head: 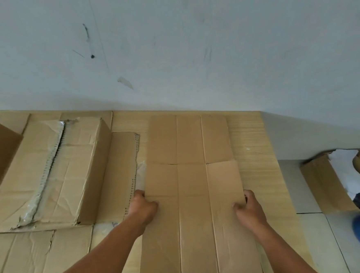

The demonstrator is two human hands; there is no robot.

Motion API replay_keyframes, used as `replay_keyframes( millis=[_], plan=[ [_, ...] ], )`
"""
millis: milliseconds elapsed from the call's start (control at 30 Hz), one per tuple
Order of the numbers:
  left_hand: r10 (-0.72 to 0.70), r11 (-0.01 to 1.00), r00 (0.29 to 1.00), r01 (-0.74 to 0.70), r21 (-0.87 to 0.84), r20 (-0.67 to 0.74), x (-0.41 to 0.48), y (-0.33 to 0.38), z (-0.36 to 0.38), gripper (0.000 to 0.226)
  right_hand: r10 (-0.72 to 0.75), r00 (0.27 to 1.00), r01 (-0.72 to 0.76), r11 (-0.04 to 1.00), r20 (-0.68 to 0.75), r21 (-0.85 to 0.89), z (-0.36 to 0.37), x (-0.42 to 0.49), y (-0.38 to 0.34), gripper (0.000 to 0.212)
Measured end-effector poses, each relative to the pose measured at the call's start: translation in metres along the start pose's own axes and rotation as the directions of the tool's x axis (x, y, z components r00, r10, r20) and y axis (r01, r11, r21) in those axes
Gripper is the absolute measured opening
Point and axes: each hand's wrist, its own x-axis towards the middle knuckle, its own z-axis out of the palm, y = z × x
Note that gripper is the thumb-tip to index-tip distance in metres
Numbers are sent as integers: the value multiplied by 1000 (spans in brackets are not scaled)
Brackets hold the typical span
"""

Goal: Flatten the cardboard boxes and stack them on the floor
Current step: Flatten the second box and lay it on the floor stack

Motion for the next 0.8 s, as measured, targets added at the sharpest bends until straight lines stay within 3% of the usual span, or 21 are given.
replay_keyframes(
  millis=[67, 167, 400, 533, 667, 800],
  plan=[
    [28, 1000, 999, -28, 13, -21, -4, 3, 4, 47, -10, 1000, 10, 997, 3, 80, -1, -5, 0, 44],
    [33, 997, 999, -35, -63, -24, -4, 9, 2, 65, 1, 999, -6, 991, 41, 135, -5, -7, -4, 70],
    [25, 992, 990, -7, -125, 138, 21, 15, -12, 46, 147, 983, -169, 955, 107, 243, -6, 27, -16, 97],
    [14, 985, 990, 11, -170, 141, 19, 15, -8, 44, 131, 990, -141, 958, 54, 250, 3, 25, -26, 52],
    [-2, 979, 992, 28, -203, 128, 15, 15, -11, 54, 174, 981, -193, 901, 84, 389, -3, 26, -25, 53],
    [54, 985, 991, -33, -169, 119, 11, 17, -12, 33, 173, 981, -195, 877, 89, 439, -6, 30, -18, 36]
  ],
)
